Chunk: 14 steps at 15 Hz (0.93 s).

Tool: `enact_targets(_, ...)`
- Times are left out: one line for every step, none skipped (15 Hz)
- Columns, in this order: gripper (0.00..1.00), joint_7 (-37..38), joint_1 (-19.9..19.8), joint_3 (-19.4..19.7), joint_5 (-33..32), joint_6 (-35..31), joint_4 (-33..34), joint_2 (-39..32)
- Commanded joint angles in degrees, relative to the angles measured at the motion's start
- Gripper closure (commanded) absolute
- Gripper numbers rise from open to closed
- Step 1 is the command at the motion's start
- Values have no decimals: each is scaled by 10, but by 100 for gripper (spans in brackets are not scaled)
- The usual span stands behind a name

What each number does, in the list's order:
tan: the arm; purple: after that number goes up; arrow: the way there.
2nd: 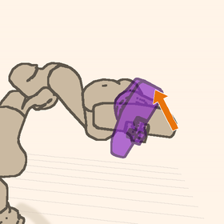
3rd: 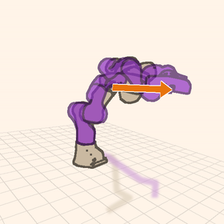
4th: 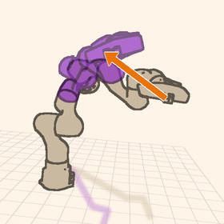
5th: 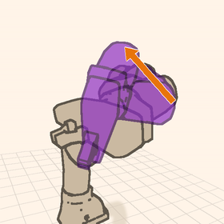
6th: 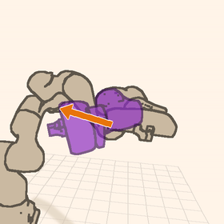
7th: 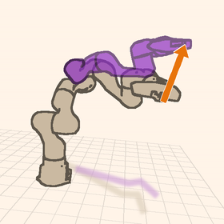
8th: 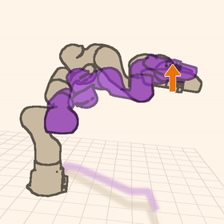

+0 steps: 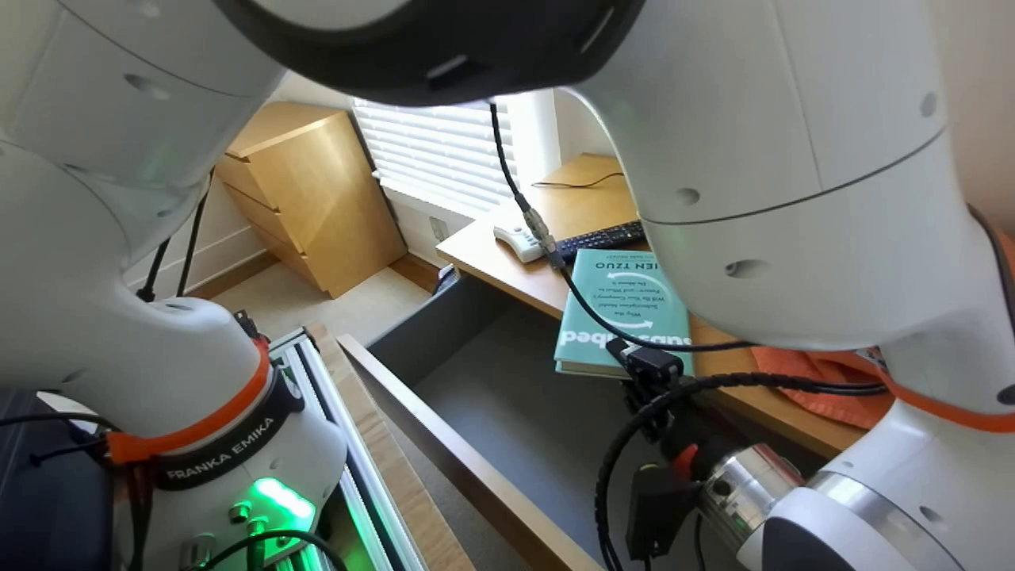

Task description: Put the blue book in the drawer

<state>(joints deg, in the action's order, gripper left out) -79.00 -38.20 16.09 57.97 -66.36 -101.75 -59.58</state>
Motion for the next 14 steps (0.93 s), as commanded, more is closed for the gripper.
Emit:
enact_targets(95,14,-19,-6,-8,28,28,-26)
enact_targets(93,10,-22,-8,-10,36,34,-30)
enact_targets(93,2,-26,-10,-17,47,40,-34)
enact_targets(93,-6,-26,-10,-24,52,45,-36)
enact_targets(93,-14,-28,-11,-35,58,50,-36)
enact_targets(93,-24,-28,-11,-47,64,53,-35)
enact_targets(93,-37,-26,-12,-63,68,55,-31)
enact_targets(93,-47,-25,-11,-78,70,54,-26)
enact_targets(93,-57,-24,-12,-94,74,55,-21)
enact_targets(93,-62,-21,-12,-108,73,50,-12)
enact_targets(93,-66,-18,-11,-121,74,45,-3)
enact_targets(93,-65,-13,-9,-133,70,38,7)
enact_targets(93,-65,-8,-8,-145,65,31,19)
enact_targets(93,-58,-3,-6,-155,60,22,31)
